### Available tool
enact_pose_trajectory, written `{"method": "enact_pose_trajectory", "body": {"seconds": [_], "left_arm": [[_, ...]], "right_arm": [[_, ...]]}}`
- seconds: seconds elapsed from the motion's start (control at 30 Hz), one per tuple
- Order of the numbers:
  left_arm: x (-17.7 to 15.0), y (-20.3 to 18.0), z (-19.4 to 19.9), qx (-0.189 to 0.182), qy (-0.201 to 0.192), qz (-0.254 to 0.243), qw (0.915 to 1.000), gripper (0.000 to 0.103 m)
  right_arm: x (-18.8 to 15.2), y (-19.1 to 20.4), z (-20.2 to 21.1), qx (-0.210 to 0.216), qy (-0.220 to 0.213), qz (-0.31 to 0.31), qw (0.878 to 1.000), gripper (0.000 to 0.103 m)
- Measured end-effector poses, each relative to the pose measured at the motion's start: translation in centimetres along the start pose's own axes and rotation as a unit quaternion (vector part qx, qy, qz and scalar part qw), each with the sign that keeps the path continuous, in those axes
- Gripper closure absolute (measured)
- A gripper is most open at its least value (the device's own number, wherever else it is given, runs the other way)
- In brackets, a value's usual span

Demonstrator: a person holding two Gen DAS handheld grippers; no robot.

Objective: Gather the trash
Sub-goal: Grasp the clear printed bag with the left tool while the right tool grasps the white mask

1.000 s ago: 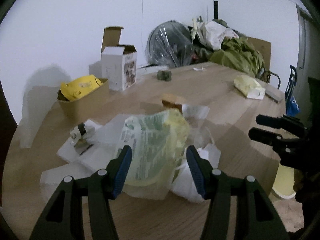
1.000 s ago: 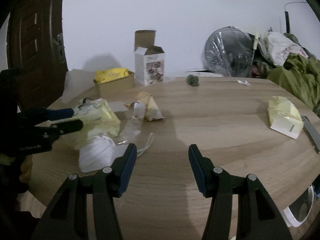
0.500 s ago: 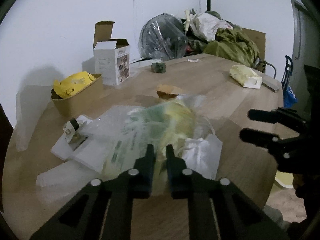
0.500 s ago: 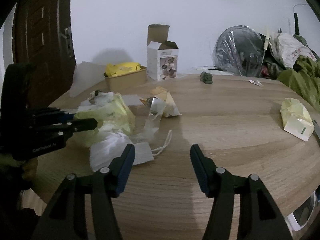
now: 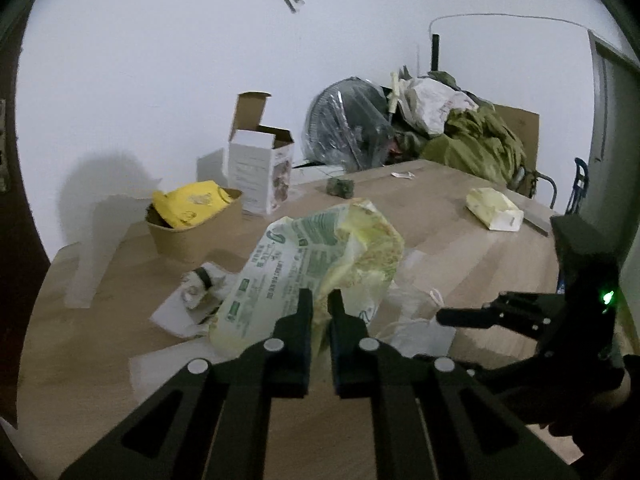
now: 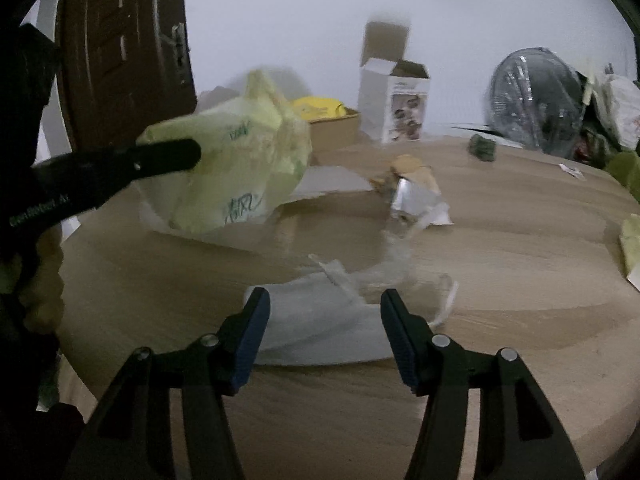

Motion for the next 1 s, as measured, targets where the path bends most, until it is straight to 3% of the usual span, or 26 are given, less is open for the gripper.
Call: {"method": "enact_pose_trajectory", "body": {"seconds": [0.53,0.8,0.87,1.0], "left_arm": [[-0.1,1.3,1.2,0.013,-0.009,0.009,0.9998,0.096],[0.0,1.0,1.7,0.016,-0.012,0.006,0.9998,0.096],[0.0,0.8,1.9,0.017,-0.012,0.003,0.9998,0.096],[0.2,0.9,2.0,0.020,-0.015,0.002,0.9997,0.096]], "right_arm": [[-1.2,0.6,-2.5,-0.007,0.041,0.005,0.999,0.049],[-1.4,1.0,-2.4,0.002,0.037,0.018,0.999,0.060],[-1.4,1.3,-2.4,0.009,0.035,0.022,0.999,0.073],[-1.5,2.0,-2.3,0.020,0.033,0.030,0.999,0.082]]}}
Point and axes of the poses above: each gripper's, at about its wrist camera, not at the fingertips, and z roughly against the way its jaws point, y to its left, x to its top, the point moved 9 cm from there along -z, roughly the way its jaws point, and after that the axes turned 7 degrees about -y, right-handed, at the moved point
